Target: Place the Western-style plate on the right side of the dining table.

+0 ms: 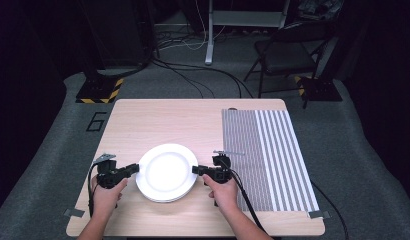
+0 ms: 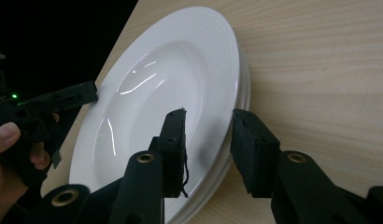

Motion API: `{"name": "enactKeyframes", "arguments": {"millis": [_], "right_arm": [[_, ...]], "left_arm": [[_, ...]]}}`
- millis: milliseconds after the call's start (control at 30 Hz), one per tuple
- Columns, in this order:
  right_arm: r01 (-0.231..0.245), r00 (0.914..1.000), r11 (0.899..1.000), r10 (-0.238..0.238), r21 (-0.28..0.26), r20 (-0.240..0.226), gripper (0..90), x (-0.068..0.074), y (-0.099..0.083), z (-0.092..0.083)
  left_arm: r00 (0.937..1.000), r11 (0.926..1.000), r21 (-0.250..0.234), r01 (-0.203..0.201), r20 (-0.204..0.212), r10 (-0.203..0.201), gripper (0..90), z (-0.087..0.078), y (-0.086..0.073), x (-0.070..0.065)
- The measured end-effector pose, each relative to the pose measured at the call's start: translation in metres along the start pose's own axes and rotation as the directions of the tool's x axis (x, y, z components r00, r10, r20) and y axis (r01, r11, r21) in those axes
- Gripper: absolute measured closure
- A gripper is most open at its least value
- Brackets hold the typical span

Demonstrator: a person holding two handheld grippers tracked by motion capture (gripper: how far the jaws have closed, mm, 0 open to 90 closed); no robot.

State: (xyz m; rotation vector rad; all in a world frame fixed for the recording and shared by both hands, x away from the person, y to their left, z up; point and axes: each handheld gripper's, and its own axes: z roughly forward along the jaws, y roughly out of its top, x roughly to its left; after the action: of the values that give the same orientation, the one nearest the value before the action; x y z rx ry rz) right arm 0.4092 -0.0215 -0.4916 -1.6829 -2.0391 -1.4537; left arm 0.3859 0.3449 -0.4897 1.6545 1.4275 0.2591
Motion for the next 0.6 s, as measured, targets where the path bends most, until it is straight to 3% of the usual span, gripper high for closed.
{"name": "enactKeyframes", "arguments": {"millis": [167, 300, 467, 600], "right_arm": [[-0.076, 0.9959, 0.997, 0.075, -0.006, -0.05, 67.1, -0.0086, -0.0008, 0.0018], [-0.15, 0.9839, 0.988, 0.152, 0.02, -0.095, 69.5, -0.0105, -0.0004, 0.0022], [-0.149, 0.9853, 0.989, 0.149, 0.003, -0.084, 70.0, -0.0095, -0.0001, -0.0005], [-0.162, 0.9826, 0.987, 0.161, 0.0, -0.092, 71.1, -0.0113, 0.003, -0.0055]], "left_arm": [[1.0, 1.0, 0.0, 0.004, 0.004, -0.004, 79.1, 0.0002, 0.0004, 0.0008], [0.9999, 1.0, 0.001, 0.004, 0.014, -0.004, 79.8, 0.0011, 0.0004, 0.0], [0.9999, 0.9999, 0.005, -0.011, 0.003, 0.011, 80.9, 0.0037, 0.0009, -0.0039], [0.9995, 0.9999, 0.014, -0.007, 0.032, 0.006, 80.9, 0.0061, -0.0003, -0.0048]]}}
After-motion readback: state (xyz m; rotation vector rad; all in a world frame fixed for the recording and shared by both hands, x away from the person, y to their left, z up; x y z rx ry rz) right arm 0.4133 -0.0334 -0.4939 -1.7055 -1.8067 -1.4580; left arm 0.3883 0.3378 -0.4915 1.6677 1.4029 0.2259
